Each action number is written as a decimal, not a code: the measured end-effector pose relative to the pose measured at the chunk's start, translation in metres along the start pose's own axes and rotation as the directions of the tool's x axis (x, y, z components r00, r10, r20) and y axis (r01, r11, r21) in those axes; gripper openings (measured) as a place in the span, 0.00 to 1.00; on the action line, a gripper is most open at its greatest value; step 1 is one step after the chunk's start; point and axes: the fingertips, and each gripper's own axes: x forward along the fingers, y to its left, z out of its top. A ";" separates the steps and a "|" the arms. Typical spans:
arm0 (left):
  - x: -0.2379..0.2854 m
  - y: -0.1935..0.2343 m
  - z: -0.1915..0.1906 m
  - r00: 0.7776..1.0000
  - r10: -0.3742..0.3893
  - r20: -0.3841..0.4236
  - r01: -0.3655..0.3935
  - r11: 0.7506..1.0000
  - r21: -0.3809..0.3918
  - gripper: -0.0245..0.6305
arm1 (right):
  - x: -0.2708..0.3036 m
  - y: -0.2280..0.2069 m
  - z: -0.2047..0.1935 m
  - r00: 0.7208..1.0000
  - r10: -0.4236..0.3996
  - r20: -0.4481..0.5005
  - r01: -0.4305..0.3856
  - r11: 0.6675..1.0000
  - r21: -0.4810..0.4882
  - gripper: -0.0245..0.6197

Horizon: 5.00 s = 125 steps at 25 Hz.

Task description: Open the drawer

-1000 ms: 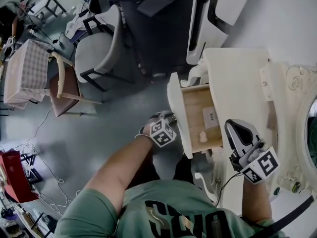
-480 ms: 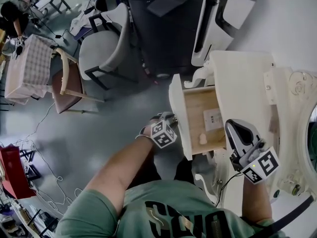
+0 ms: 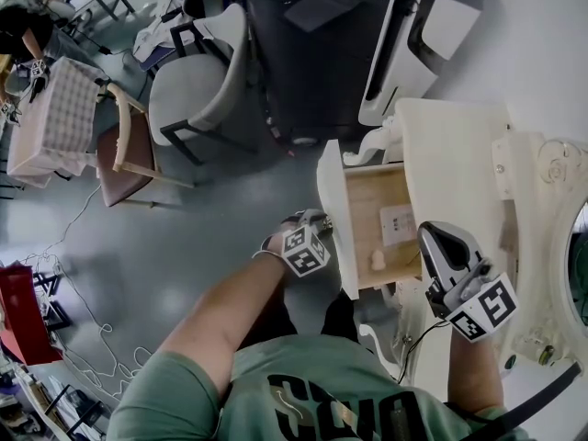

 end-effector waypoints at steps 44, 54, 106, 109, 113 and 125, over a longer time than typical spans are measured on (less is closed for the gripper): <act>-0.111 0.036 0.016 0.993 0.072 0.090 -0.070 0.997 -0.017 0.29 | -0.004 0.001 0.068 0.998 -0.025 0.050 0.028 0.998 -0.048 0.05; -0.201 0.047 0.046 0.946 -0.109 0.305 0.120 0.993 -0.018 0.26 | 0.019 0.021 0.104 0.991 -0.113 0.078 0.115 0.993 -0.029 0.05; -0.307 -0.036 0.359 0.414 -0.861 0.295 0.601 0.502 0.622 0.16 | -0.252 0.101 0.073 0.247 -0.950 0.193 0.858 0.307 0.412 0.05; -0.308 -0.044 0.360 0.389 -0.876 0.283 0.602 0.475 0.642 0.16 | -0.259 0.116 0.071 0.205 -0.963 0.176 0.867 0.263 0.424 0.05; -0.319 -0.062 0.364 0.373 -0.861 0.345 0.613 0.508 0.605 0.16 | -0.288 0.131 0.067 0.194 -0.971 0.141 0.872 0.236 0.428 0.05; -0.326 -0.108 0.351 0.384 -0.842 0.379 0.643 0.538 0.545 0.16 | -0.330 0.154 0.047 0.220 -0.966 0.136 0.878 0.257 0.404 0.05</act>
